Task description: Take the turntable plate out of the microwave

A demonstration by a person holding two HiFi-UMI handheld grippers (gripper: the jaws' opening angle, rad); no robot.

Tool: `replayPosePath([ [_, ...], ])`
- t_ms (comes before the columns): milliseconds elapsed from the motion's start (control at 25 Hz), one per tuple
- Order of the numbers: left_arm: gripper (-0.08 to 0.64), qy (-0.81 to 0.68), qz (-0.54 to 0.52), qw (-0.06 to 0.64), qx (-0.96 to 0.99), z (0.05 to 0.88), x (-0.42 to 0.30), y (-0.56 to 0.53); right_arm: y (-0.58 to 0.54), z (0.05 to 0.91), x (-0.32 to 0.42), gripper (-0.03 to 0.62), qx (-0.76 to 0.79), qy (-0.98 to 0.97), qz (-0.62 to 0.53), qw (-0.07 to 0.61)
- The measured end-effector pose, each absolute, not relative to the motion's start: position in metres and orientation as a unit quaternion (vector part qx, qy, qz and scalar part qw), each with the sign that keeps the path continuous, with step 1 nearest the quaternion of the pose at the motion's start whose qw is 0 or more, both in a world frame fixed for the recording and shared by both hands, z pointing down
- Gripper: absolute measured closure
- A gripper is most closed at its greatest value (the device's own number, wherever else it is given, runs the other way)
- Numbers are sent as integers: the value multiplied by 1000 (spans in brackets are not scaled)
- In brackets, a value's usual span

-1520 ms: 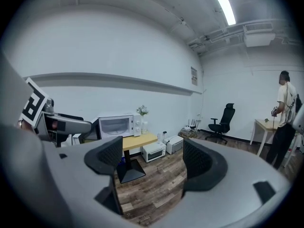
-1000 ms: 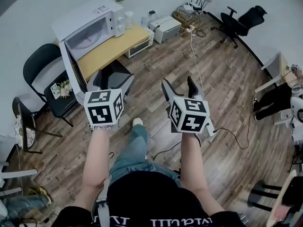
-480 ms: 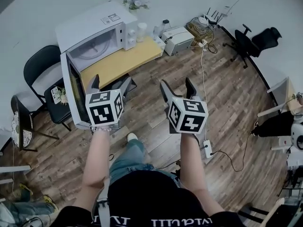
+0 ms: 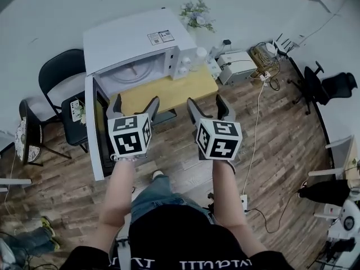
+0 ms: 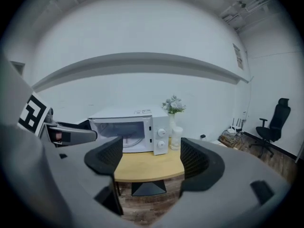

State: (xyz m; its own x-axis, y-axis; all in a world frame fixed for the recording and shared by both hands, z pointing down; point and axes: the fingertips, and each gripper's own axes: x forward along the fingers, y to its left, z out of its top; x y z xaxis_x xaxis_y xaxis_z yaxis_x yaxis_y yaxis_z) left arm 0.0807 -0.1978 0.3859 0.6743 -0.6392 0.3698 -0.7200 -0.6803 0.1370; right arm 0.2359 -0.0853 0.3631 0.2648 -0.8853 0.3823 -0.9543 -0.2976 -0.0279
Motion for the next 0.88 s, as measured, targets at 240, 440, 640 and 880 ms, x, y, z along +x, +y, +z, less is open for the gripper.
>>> replayPosePath([
  [240,64,-396,160,147,892,403,73,-226,-135,393,223,207,754,-616,190,125],
  [440,64,-417,160,175,877,419,63,-244,-167,409,213,207,727,-644,204,124],
  [640,65,-443,154,212,857,442,60,-263,-197,424,210,207,699,-673,215,107],
  [880,67,-488,135,256,824,467,58,-293,-242,447,216,207,674,-696,234,85],
])
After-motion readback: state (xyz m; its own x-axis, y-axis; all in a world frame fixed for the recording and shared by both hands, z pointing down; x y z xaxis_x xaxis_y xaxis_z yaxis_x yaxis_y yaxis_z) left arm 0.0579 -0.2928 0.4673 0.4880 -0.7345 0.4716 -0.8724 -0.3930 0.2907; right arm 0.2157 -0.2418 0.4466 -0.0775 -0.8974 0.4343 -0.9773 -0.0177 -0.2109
